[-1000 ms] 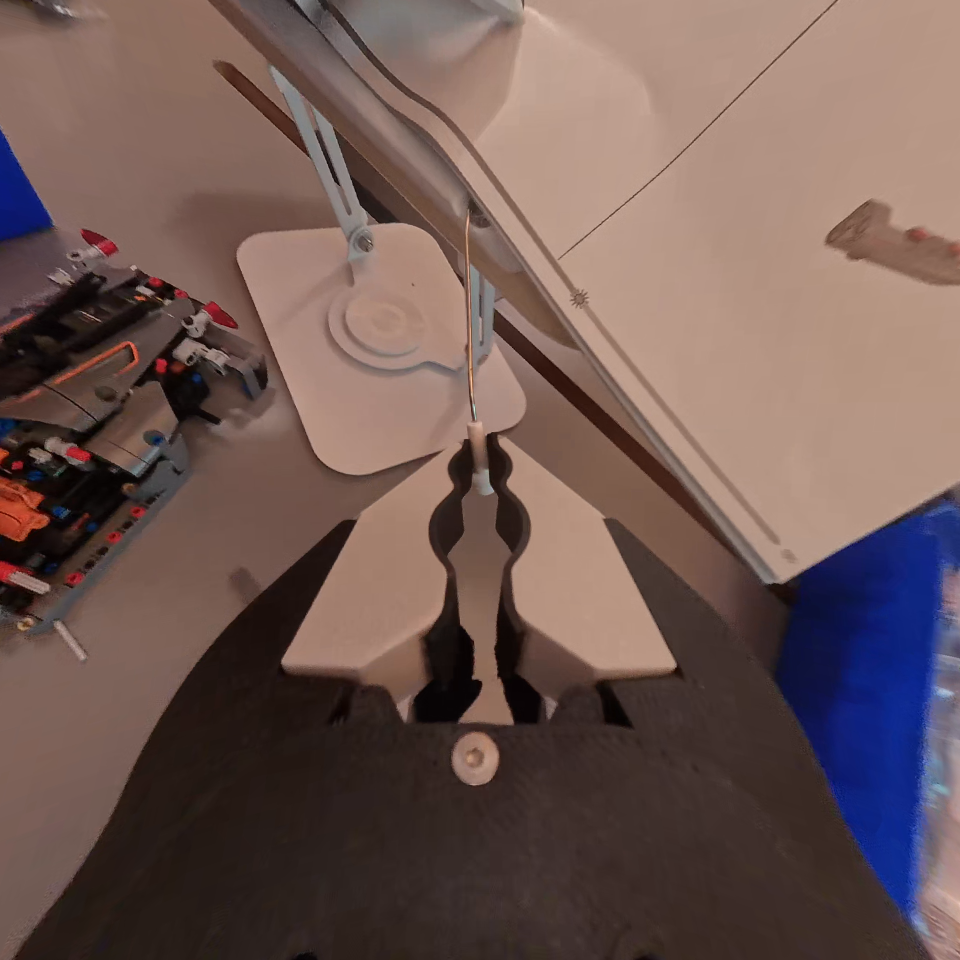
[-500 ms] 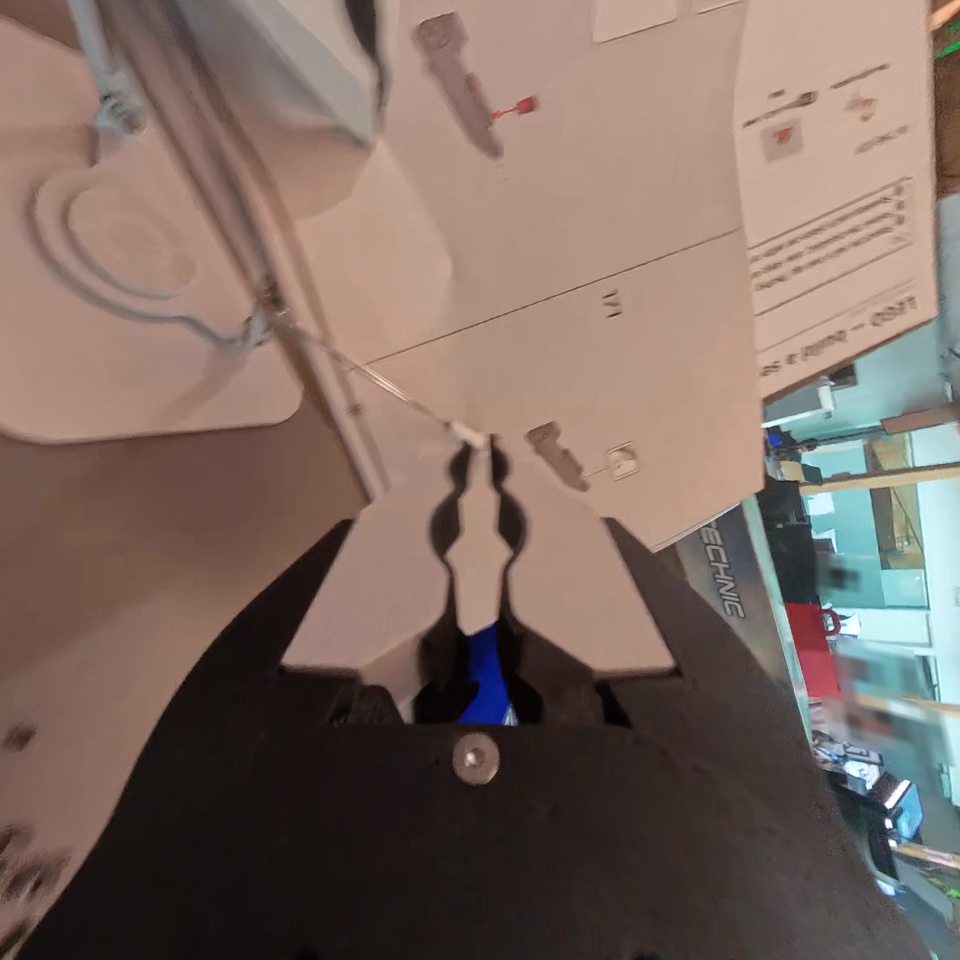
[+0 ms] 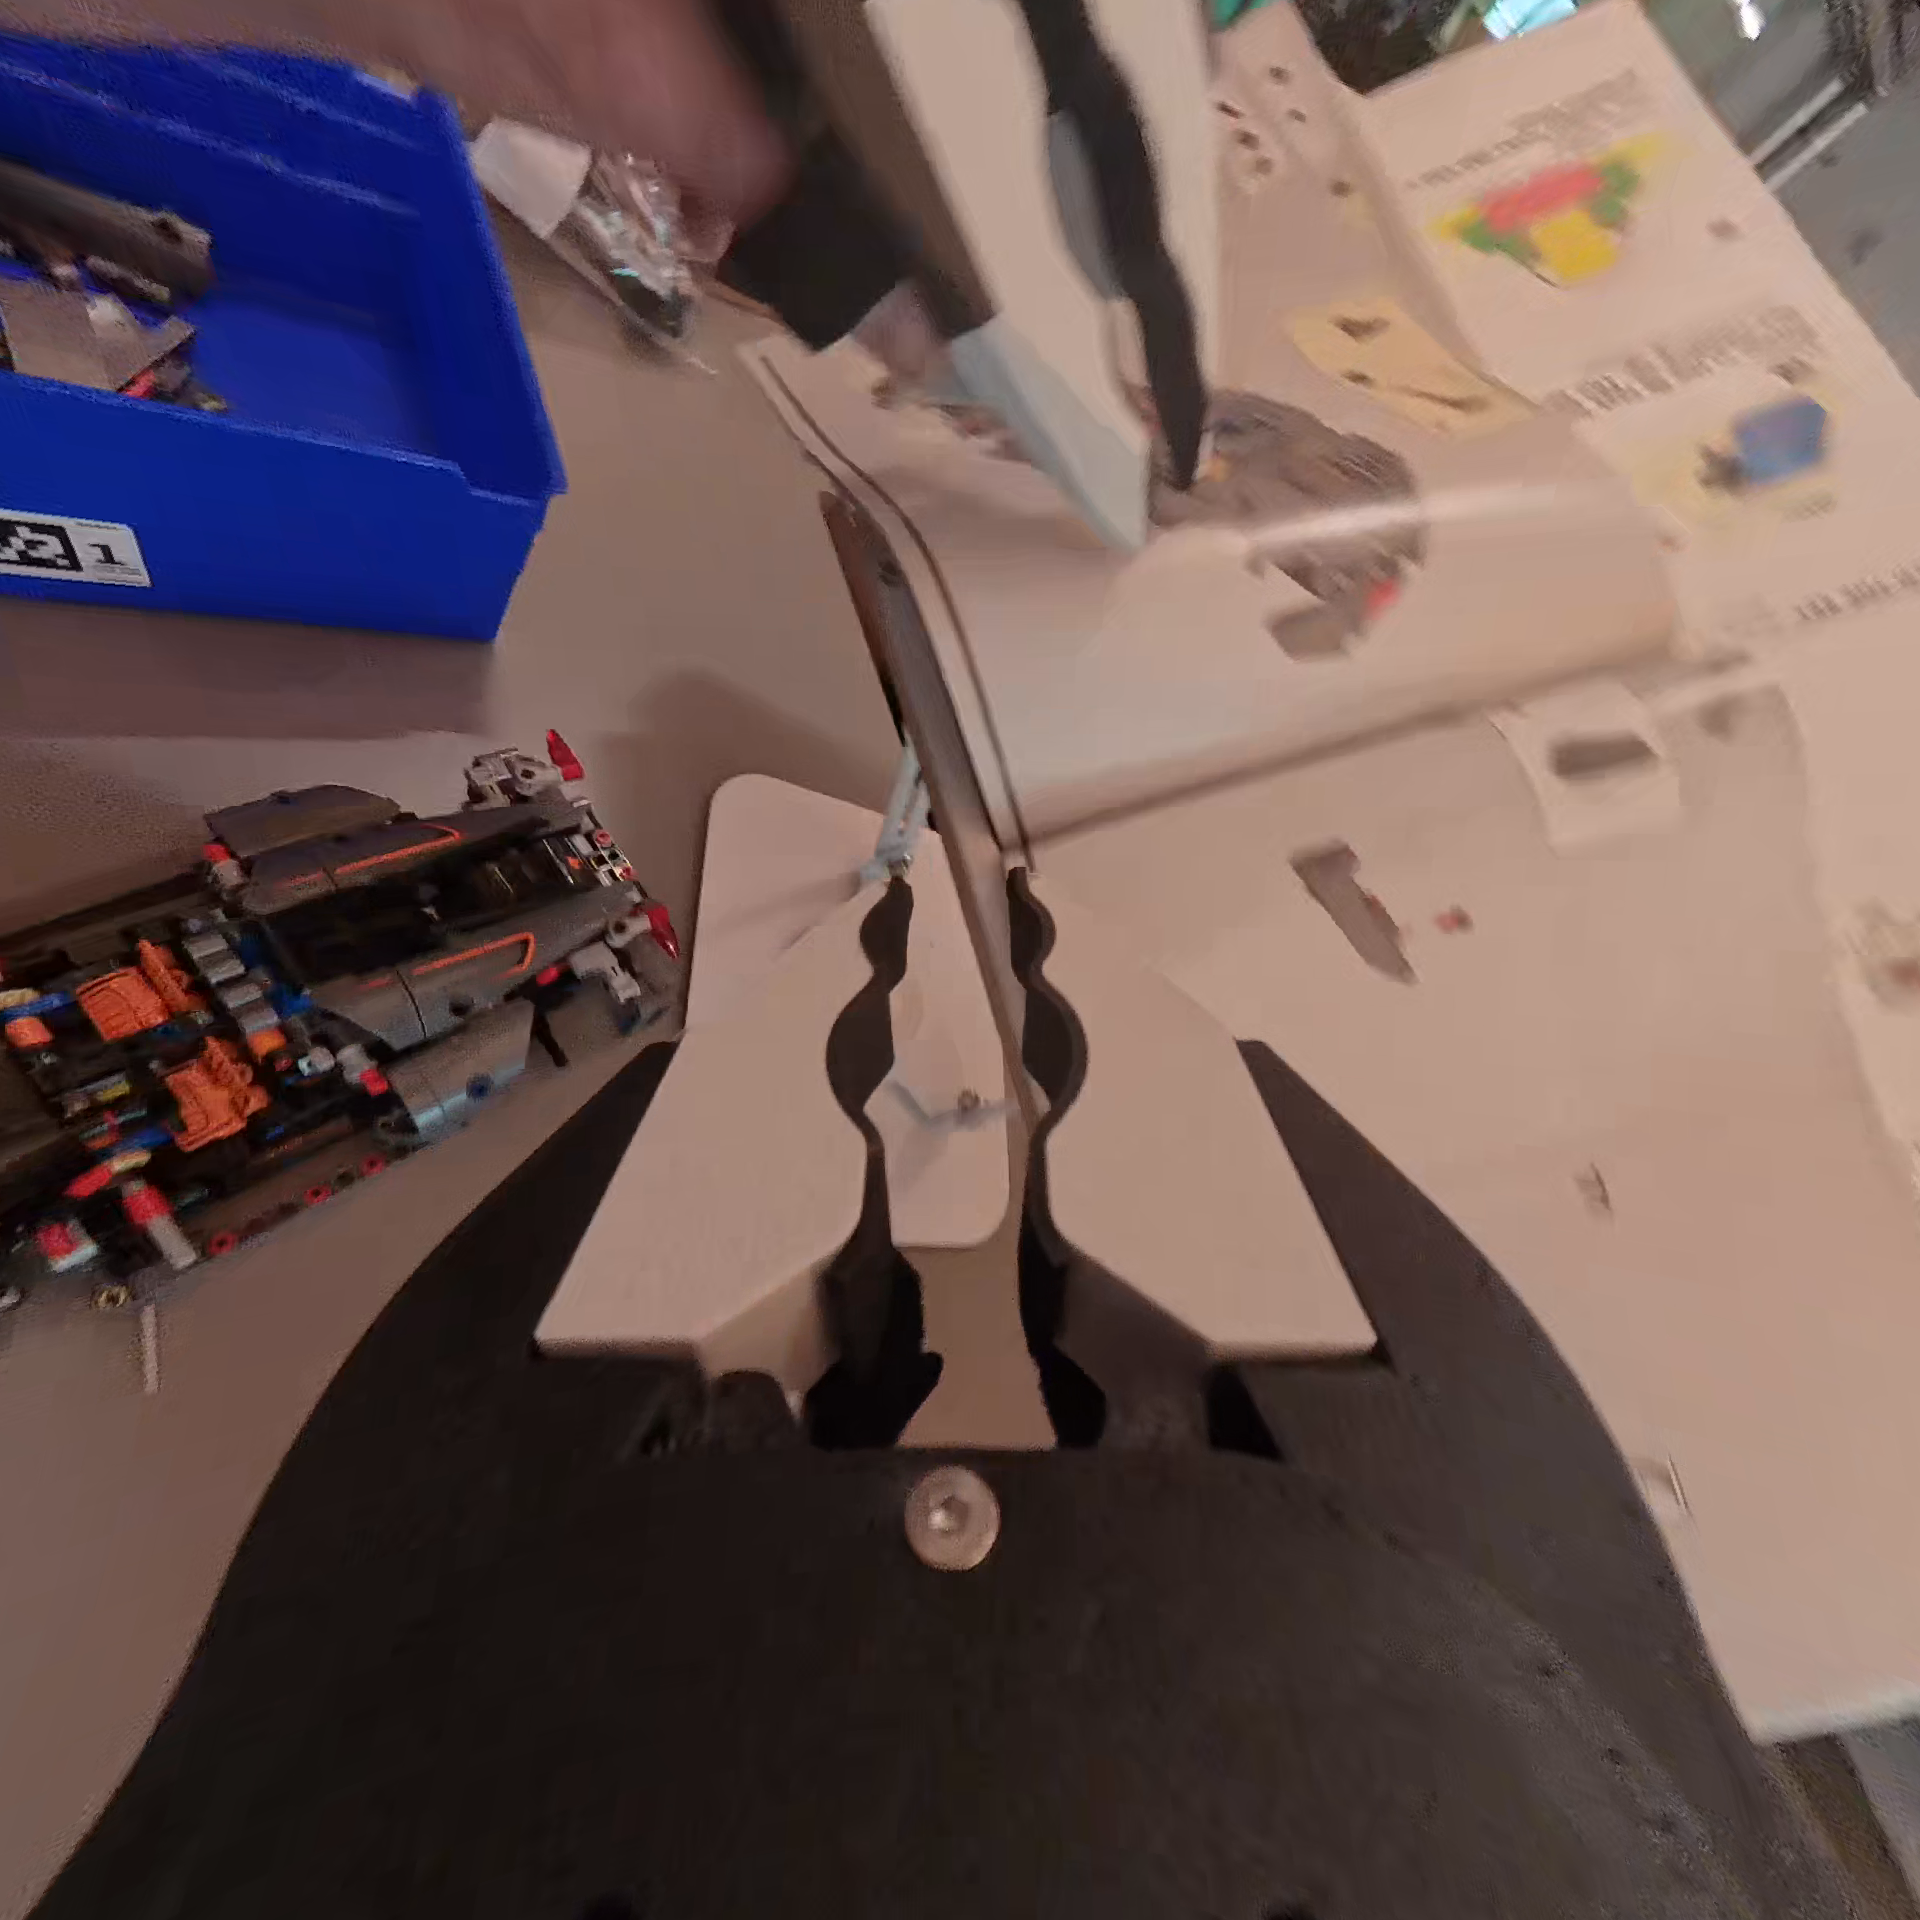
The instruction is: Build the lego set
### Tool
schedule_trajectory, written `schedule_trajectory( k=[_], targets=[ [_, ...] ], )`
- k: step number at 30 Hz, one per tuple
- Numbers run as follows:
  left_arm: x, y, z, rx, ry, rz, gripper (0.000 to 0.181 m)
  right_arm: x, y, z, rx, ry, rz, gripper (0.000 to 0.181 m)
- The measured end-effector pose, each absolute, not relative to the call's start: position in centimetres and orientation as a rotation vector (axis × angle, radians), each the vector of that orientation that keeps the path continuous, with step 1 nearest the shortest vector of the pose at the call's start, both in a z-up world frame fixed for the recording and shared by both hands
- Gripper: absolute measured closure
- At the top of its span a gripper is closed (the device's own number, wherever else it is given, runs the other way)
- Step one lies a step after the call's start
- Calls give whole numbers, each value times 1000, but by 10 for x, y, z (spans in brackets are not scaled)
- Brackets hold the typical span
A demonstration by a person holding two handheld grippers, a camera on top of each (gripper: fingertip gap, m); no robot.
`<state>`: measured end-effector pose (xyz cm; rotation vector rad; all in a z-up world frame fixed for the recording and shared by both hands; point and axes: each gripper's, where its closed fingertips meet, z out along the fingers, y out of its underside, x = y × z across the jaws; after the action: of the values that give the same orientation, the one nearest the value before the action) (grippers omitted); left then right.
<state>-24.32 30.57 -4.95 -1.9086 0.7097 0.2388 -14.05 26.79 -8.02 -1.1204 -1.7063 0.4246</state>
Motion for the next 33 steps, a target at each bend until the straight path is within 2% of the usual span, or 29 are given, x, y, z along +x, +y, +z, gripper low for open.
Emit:
schedule_trajectory(
  k=[3,6,9,13,16,20,26,28,29,33],
  targets=[
    [-287,289,-50,-1931,636,211,161,-194,241,-103,-1041,-1816,373,155],
    [-310,291,-79,-2030,646,192,159,-237,217,-121,-936,-1944,327,164],
    [-317,296,-83,-2007,645,185,161,-260,232,-147,-1034,-2032,183,157],
    [-326,305,-82,-2002,688,252,158,-290,238,-139,-1163,-1942,368,148],
    [-340,313,-87,-2004,721,290,167,-291,230,-125,-1175,-1939,487,158],
    [-348,313,-86,-1988,716,264,172,-299,227,-129,-1081,-1989,392,156],
    [-350,306,-91,-1958,670,184,172,-329,248,-151,-886,-2019,-126,160],
    [-353,305,-95,-1968,667,188,172,-336,253,-150,-848,-1994,-202,170],
    [-354,304,-96,-1964,665,183,173,-337,255,-152,-855,-2004,-232,181],
    [-355,305,-96,-1959,662,175,176,-334,248,-152,-872,-2042,-182,181]
  ],
)
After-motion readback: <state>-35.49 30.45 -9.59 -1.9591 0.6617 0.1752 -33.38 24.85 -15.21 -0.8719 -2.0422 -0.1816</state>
